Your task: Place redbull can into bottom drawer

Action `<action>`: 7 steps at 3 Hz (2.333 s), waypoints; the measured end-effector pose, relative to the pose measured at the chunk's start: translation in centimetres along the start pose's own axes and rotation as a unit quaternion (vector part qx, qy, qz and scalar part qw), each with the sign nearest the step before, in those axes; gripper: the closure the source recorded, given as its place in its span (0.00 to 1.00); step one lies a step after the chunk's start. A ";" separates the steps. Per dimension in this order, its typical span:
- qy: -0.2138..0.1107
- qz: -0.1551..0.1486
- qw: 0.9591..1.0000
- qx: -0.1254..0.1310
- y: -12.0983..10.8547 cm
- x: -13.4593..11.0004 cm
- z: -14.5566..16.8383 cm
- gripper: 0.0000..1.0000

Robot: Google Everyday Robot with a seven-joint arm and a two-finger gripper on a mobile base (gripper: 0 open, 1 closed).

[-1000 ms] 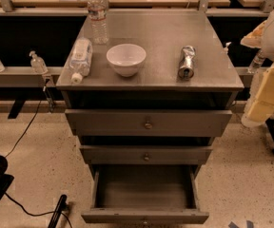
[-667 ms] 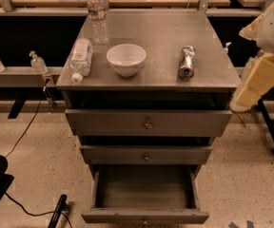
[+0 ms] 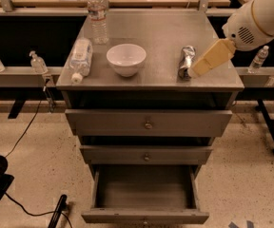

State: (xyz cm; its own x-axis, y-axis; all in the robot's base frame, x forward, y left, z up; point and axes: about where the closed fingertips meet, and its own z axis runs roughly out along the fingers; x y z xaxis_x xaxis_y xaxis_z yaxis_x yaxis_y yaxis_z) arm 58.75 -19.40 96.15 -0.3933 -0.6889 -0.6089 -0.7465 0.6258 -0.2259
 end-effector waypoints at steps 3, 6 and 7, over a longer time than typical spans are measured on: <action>0.014 0.200 0.979 0.041 -5.2 0.1 11.8 0.00; 0.045 0.218 0.974 0.048 -7.4 0.8 17.6 0.49; 0.045 0.146 0.988 0.035 -6.6 -0.5 17.1 0.70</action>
Offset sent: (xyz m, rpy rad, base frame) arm 0.1263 0.0101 -0.0908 0.1838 0.1403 -0.4813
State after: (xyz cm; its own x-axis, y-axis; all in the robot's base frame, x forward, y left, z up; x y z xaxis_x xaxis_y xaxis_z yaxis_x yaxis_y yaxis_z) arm 73.07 -16.92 84.91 -0.6345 -0.5033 -0.5866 -0.5570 0.8239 -0.1044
